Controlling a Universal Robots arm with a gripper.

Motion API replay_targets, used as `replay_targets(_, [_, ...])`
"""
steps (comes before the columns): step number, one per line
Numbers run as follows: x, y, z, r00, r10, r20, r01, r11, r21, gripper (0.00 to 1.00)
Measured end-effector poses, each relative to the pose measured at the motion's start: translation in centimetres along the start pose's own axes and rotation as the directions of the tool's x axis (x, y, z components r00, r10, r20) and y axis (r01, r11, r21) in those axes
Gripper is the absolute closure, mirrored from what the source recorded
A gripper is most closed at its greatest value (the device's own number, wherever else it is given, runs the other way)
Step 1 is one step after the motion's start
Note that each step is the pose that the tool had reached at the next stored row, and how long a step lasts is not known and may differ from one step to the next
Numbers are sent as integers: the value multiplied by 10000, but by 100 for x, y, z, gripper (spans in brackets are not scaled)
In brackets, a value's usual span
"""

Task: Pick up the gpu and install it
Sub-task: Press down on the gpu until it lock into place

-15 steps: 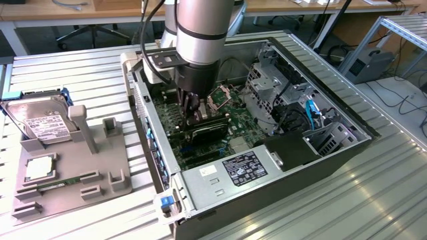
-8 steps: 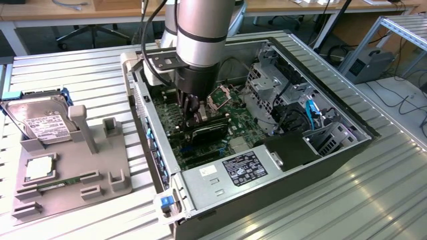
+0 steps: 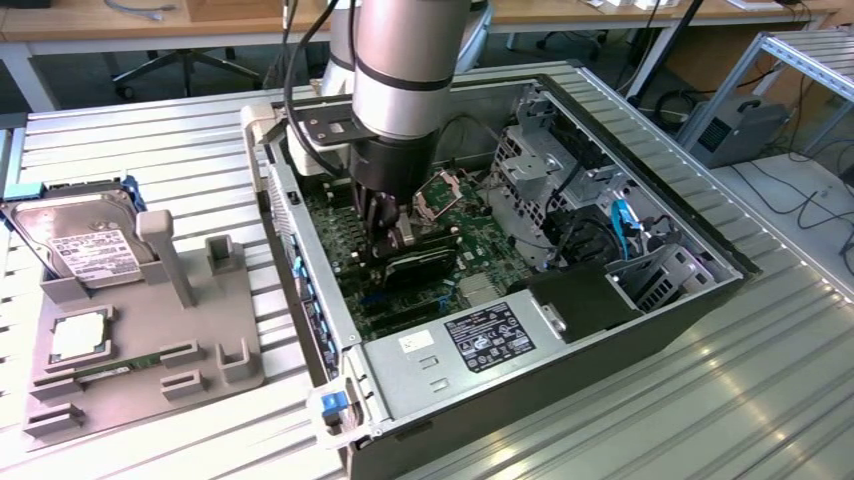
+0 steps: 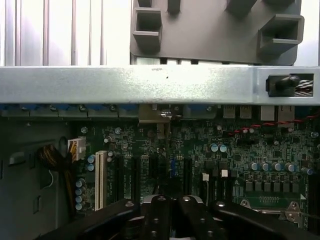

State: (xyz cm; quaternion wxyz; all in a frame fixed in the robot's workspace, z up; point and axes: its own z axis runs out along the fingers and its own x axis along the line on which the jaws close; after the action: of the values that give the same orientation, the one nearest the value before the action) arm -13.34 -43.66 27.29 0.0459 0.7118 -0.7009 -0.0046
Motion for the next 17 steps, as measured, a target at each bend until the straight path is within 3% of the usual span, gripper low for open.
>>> replay_targets(6, [-1, -2, 29, 10000, -11, -6, 11, 10000, -17, 89])
replay_targets(10, [-14, -14, 35, 10000, -26, -53, 26, 10000, -17, 89])
replay_targets(17, [-86, -37, 30, 9999, -100, -87, 100, 9999, -12, 89])
